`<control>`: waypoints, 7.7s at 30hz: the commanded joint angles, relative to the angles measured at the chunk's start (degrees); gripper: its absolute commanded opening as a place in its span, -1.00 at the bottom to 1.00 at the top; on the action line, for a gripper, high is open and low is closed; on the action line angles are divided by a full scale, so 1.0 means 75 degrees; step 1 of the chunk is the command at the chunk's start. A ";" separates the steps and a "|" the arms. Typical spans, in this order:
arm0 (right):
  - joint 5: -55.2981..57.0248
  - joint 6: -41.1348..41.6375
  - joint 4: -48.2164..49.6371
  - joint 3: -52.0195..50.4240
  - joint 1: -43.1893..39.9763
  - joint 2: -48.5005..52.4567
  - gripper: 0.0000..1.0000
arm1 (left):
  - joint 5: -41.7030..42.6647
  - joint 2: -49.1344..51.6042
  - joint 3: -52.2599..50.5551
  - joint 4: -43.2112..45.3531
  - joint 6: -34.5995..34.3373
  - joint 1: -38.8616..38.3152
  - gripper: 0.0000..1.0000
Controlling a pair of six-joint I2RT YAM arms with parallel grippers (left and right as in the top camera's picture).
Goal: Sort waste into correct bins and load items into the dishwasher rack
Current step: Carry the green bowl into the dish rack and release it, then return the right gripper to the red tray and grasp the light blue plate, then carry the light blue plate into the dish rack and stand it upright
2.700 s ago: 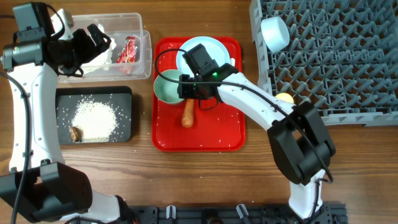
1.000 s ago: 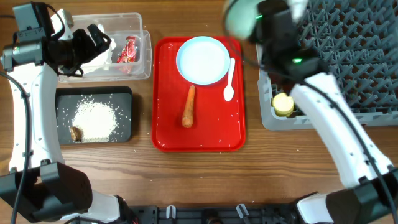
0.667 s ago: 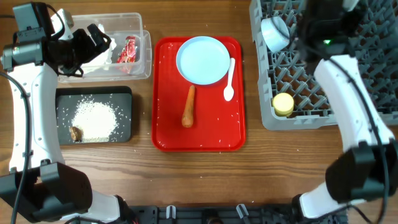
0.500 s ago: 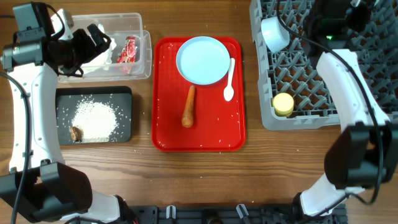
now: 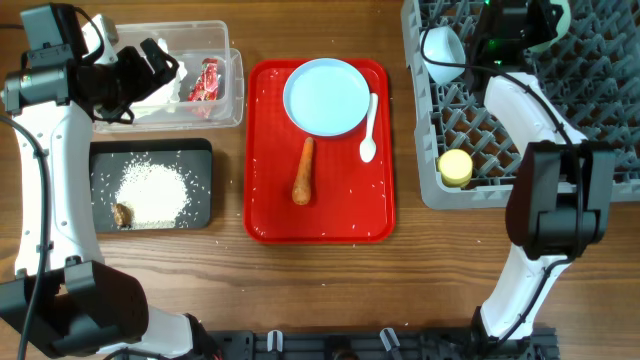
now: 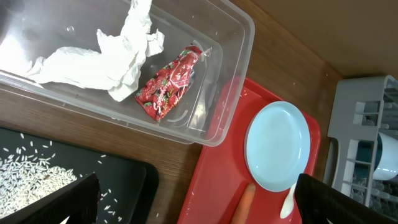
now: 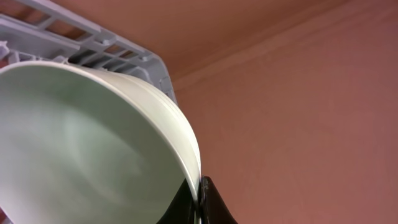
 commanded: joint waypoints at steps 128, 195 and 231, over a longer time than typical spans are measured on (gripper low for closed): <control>-0.6193 1.4542 -0.5138 -0.1472 0.3966 -0.0513 -0.01 | -0.0015 0.0000 0.0035 0.0017 0.0020 0.0017 1.00; -0.1661 0.1448 -0.2407 -0.1204 -0.0892 -0.3334 -0.91 | -0.0015 0.0000 0.0035 0.0017 0.0020 0.0017 1.00; -0.1451 0.1545 0.1967 -0.1209 -0.0968 -0.1358 1.00 | -0.0015 0.0000 0.0035 0.0017 0.0020 0.0017 1.00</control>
